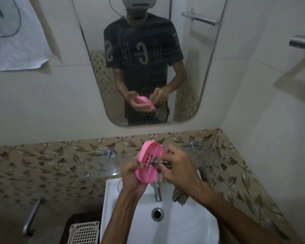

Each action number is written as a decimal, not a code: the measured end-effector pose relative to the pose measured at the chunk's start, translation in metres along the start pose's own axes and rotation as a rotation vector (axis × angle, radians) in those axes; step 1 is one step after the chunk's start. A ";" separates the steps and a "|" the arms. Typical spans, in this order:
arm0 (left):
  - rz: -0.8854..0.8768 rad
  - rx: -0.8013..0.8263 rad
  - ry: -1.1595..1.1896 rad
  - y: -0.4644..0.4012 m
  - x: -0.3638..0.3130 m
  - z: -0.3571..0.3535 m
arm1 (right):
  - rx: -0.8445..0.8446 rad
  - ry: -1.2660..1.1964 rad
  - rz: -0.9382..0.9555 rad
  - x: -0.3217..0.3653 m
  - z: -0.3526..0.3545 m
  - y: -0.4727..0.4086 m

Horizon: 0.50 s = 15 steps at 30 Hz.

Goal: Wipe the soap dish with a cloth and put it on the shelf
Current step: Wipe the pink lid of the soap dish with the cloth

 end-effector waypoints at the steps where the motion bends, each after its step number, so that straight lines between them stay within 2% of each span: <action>1: 0.005 -0.002 0.000 0.001 0.002 -0.001 | -0.078 0.011 -0.039 -0.006 0.010 -0.008; 3: 0.000 -0.010 -0.004 0.002 0.001 -0.001 | -0.115 0.001 -0.063 -0.007 0.014 -0.009; 6: -0.012 -0.019 -0.012 0.003 -0.004 0.001 | 0.101 -0.067 0.035 0.016 -0.015 0.021; 7: -0.012 -0.020 -0.016 0.003 -0.004 0.001 | 0.111 -0.070 0.038 0.015 -0.015 0.022; 10: -0.011 0.004 -0.012 0.004 0.000 -0.009 | -0.104 -0.035 -0.100 -0.009 0.014 -0.002; 11: -0.016 0.019 0.002 0.005 -0.001 -0.012 | -0.122 -0.035 -0.125 -0.011 0.015 -0.002; 15: -0.015 0.002 0.033 0.003 -0.005 -0.009 | 0.066 -0.144 -0.054 0.016 -0.011 0.029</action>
Point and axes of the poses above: each hand's wrist, its own y-axis away from the middle knuckle, its own z-axis out of the back of the hand, x = y × z, the point moved 9 cm from there along -y, towards the middle knuckle, and after that the axes turned 7 degrees about -x, right-handed, at the moved point
